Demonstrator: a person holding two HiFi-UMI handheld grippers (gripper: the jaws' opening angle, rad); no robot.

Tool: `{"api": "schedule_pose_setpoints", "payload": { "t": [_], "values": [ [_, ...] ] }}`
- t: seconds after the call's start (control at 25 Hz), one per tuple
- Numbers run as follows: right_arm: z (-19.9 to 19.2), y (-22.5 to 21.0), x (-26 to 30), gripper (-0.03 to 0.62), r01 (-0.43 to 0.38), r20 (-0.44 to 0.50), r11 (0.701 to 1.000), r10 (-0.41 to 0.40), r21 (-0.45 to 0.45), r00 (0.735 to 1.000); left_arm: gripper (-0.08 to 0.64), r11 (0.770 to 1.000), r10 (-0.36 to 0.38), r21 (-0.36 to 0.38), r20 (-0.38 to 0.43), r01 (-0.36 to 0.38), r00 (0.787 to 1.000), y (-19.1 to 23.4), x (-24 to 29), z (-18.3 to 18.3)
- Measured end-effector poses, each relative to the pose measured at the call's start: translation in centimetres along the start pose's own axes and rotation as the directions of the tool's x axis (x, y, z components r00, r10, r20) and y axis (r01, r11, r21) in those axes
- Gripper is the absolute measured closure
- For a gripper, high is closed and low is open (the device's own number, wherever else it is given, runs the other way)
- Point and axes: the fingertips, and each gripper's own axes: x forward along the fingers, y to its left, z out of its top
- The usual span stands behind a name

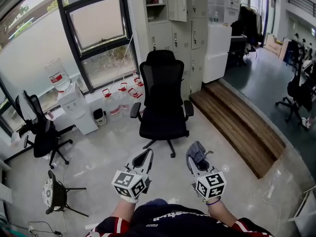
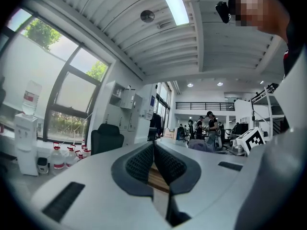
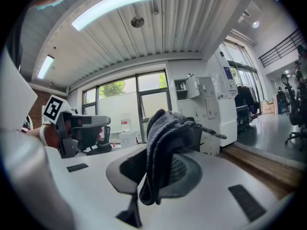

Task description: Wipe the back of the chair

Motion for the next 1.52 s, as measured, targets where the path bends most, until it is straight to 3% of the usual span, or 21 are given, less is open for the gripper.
{"api": "schedule_pose_setpoints", "payload": {
  "t": [0.32, 0.72, 1.16, 1.52],
  "values": [
    [-0.7, -2.9, 2.8, 0.520, -0.009, -0.014, 1.000, 0.009, 0.012, 1.000, 0.534, 1.000, 0.027, 0.009, -0.015, -0.027, 1.000, 1.3, 2.8, -0.9],
    [0.3, -7.1, 12.1, 0.520, -0.006, -0.061, 1.000, 0.006, -0.003, 0.998, 0.534, 1.000, 0.018, -0.024, -0.002, -0.019, 1.000, 8.3, 11.2, -0.8],
    [8.4, -9.3, 31.1, 0.520, -0.029, -0.031, 0.999, 0.027, -0.042, 0.999, 0.534, 1.000, 0.026, -0.010, 0.035, -0.026, 0.999, 24.2, 22.0, 5.4],
    [12.7, -10.1, 45.4, 0.520, -0.045, -0.029, 0.997, 0.043, -0.064, 0.999, 0.534, 0.999, 0.029, -0.034, 0.040, -0.028, 0.999, 36.5, 29.3, 7.7]
  ]
}}
